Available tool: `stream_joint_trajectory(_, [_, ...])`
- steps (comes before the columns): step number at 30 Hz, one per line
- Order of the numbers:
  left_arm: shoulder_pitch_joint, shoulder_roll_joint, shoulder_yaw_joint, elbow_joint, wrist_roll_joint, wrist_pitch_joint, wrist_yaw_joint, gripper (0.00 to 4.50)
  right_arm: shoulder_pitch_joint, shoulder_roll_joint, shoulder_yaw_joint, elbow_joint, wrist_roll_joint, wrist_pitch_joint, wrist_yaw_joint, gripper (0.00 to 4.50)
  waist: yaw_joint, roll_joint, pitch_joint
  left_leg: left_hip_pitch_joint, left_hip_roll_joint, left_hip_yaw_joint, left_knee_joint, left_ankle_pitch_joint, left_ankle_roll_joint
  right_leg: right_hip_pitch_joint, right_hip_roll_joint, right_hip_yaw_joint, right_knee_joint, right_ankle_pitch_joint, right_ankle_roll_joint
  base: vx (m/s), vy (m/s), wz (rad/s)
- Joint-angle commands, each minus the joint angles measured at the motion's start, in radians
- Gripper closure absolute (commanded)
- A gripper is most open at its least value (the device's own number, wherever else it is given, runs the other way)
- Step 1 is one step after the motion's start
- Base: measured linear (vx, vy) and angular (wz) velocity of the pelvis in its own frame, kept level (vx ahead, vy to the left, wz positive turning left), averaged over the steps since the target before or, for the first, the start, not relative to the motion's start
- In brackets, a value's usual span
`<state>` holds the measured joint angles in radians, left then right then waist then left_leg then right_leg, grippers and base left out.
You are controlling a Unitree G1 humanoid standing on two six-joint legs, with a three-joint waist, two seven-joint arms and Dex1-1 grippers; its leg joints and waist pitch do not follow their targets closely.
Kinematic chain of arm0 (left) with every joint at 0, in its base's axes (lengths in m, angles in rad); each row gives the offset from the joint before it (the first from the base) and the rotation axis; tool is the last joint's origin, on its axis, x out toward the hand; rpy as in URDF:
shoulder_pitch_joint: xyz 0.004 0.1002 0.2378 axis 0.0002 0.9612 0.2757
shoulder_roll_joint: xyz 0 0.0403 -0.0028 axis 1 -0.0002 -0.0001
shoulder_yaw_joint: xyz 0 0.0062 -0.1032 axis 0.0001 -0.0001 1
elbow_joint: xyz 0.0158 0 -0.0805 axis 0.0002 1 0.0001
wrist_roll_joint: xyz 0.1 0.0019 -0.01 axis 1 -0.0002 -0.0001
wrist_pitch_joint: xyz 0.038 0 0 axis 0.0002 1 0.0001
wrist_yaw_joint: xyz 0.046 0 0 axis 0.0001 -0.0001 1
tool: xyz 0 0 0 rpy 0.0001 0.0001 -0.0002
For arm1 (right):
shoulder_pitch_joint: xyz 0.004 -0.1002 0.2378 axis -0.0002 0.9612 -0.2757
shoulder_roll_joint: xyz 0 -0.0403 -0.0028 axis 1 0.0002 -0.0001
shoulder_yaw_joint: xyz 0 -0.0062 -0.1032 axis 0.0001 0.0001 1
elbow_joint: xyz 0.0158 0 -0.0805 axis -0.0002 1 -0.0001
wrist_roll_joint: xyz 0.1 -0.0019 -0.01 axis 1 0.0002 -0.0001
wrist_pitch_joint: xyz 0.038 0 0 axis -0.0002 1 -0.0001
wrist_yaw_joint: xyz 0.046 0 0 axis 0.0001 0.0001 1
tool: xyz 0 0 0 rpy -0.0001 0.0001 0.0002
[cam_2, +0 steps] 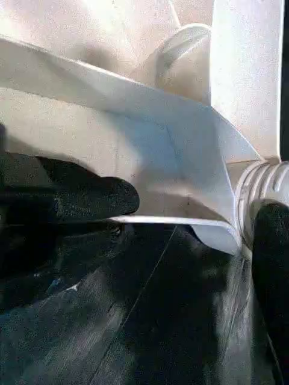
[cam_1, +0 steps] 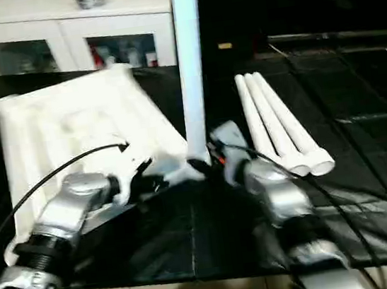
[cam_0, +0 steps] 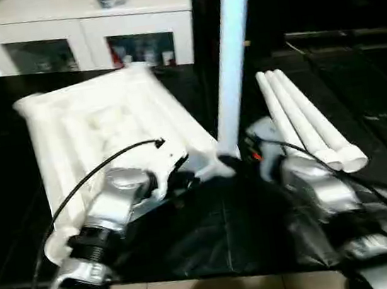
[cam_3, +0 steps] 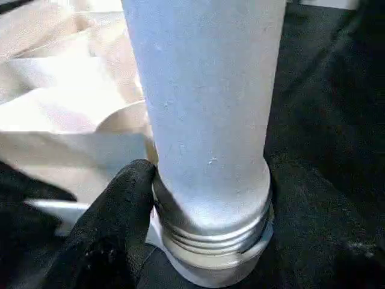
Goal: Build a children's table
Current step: Rotate leg to tighten
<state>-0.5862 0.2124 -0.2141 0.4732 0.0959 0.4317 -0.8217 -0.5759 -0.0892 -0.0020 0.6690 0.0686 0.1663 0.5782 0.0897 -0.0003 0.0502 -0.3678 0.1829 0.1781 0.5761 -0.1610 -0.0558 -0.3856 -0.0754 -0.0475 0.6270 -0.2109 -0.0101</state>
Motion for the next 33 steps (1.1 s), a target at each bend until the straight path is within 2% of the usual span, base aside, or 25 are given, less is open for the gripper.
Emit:
stream_joint_trajectory(1, [-0.013,-0.069,-0.030,-0.044,-0.019,-0.042,0.039,4.50,0.017,0.110,0.115,-0.022,0.018,0.004,0.107,1.27,0.004,-0.016,-0.062,0.006,0.040,-0.013,-0.062,-0.195,0.035,0.035,-0.070,0.043,-0.087,-0.165,-0.191,0.000,0.000,0.00])
stream_joint_trajectory(3, [-0.007,-0.062,-0.031,-0.056,-0.015,-0.031,0.043,4.50,0.033,0.103,0.117,-0.043,0.016,0.002,0.108,1.13,0.006,-0.015,-0.063,0.004,0.039,-0.012,-0.060,-0.162,0.051,0.039,-0.069,0.042,-0.082,-0.116,-0.198,0.000,0.000,0.00])
stream_joint_trajectory(4, [-0.003,-0.061,-0.028,-0.065,-0.016,-0.018,0.048,4.50,0.040,0.102,0.116,-0.053,0.013,0.005,0.106,0.92,0.006,-0.015,-0.063,0.003,0.039,-0.011,-0.060,-0.153,0.057,0.040,-0.069,0.041,-0.081,-0.104,-0.199,0.000,0.000,0.00])
stream_joint_trajectory(5, [0.003,-0.049,-0.027,-0.071,-0.014,-0.020,0.043,4.50,0.052,0.091,0.115,-0.063,0.009,-0.002,0.111,0.92,0.007,-0.015,-0.063,0.003,0.040,-0.012,-0.060,-0.154,0.058,0.039,-0.070,0.041,-0.081,-0.105,-0.200,0.000,0.000,0.00])
stream_joint_trajectory(7, [0.013,-0.025,-0.030,-0.075,-0.005,-0.037,0.033,4.50,0.068,0.067,0.115,-0.071,0.002,-0.029,0.120,0.64,0.006,-0.014,-0.061,0.005,0.042,-0.012,-0.062,-0.171,0.054,0.038,-0.071,0.040,-0.085,-0.141,-0.199,0.000,0.000,0.00])
stream_joint_trajectory(9, [0.022,-0.004,-0.037,-0.073,-0.001,-0.064,0.013,4.50,0.085,0.039,0.113,-0.081,0.006,-0.051,0.139,0.60,0.006,-0.015,-0.060,0.005,0.043,-0.012,-0.064,-0.180,0.051,0.038,-0.069,0.039,-0.086,-0.149,-0.193,0.000,0.000,0.00])
stream_joint_trajectory(12, [0.037,0.035,-0.037,-0.059,0.002,-0.124,-0.031,4.50,0.124,-0.030,0.107,-0.109,0.014,-0.112,0.213,0.14,0.006,-0.015,-0.058,0.005,0.043,-0.013,-0.065,-0.205,0.049,0.038,-0.071,0.039,-0.091,-0.181,-0.183,0.000,0.000,0.00])
stream_joint_trajectory(14, [0.043,0.056,-0.033,-0.048,-0.003,-0.157,-0.056,4.50,0.142,-0.068,0.093,-0.128,0.033,-0.131,0.267,0.07,0.003,-0.017,-0.057,0.002,0.042,-0.014,-0.066,-0.212,0.050,0.040,-0.070,0.039,-0.092,-0.193,-0.174,0.000,0.000,0.00])
stream_joint_trajectory(15, [0.045,0.063,-0.032,-0.047,-0.006,-0.166,-0.067,4.50,0.147,-0.080,0.089,-0.136,0.041,-0.133,0.286,0.07,0.005,-0.009,-0.057,0.003,0.041,-0.015,-0.066,-0.216,0.050,0.040,-0.071,0.040,-0.093,-0.197,-0.172,0.000,0.000,0.00])
stream_joint_trajectory(19, [0.056,0.111,-0.045,-0.038,-0.017,-0.220,-0.142,4.50,0.161,-0.156,0.074,-0.156,0.069,-0.141,0.395,0.07,0.003,-0.013,-0.057,0.005,0.044,-0.014,-0.066,-0.221,0.053,0.039,-0.069,0.040,-0.093,-0.200,-0.187,0.000,0.000,0.00])
stream_joint_trajectory(21, [0.059,0.140,-0.060,-0.031,-0.019,-0.259,-0.186,4.50,0.162,-0.199,0.070,-0.158,0.082,-0.140,0.459,0.07,0.007,-0.014,-0.059,0.006,0.045,-0.013,-0.063,-0.212,0.059,0.039,-0.070,0.039,-0.090,-0.182,-0.193,0.000,0.000,0.00])
stream_joint_trajectory(22, [0.060,0.155,-0.067,-0.027,-0.020,-0.277,-0.210,4.50,0.161,-0.219,0.067,-0.161,0.093,-0.131,0.493,0.07,0.007,-0.017,-0.060,0.004,0.045,-0.012,-0.062,-0.193,0.065,0.040,-0.068,0.039,-0.087,-0.147,-0.203,0.000,0.000,0.00])
stream_joint_trajectory(24, [0.061,0.174,-0.076,-0.023,-0.021,-0.302,-0.244,4.50,0.158,-0.242,0.065,-0.168,0.109,-0.120,0.535,0.07,0.011,-0.015,-0.061,0.004,0.046,-0.011,-0.060,-0.180,0.078,0.040,-0.068,0.037,-0.082,-0.119,-0.213,0.000,0.000,0.00])
stream_joint_trajectory(29, [0.069,0.217,-0.096,-0.015,-0.026,-0.353,-0.338,4.50,0.142,-0.290,0.084,-0.173,0.110,-0.132,0.613,0.07,0.020,-0.017,-0.060,0.004,0.049,-0.009,-0.059,-0.174,0.079,0.039,-0.069,0.034,-0.079,-0.113,-0.229,0.000,0.000,0.00])
stream_joint_trajectory(31, [0.072,0.245,-0.118,-0.003,-0.025,-0.403,-0.404,4.50,0.125,-0.316,0.125,-0.172,0.099,-0.143,0.692,0.07,0.025,-0.017,-0.060,0.005,0.049,-0.008,-0.058,-0.180,0.074,0.038,-0.070,0.034,-0.079,-0.126,-0.229,0.000,0.000,0.00])
stream_joint_trajectory(33, [0.072,0.251,-0.127,0.002,-0.020,-0.419,-0.414,4.50,0.120,-0.321,0.137,-0.171,0.096,-0.147,0.715,0.07,0.027,-0.018,-0.060,0.007,0.051,-0.008,-0.059,-0.182,0.074,0.037,-0.069,0.034,-0.078,-0.127,-0.227,0.000,0.000,0.00])
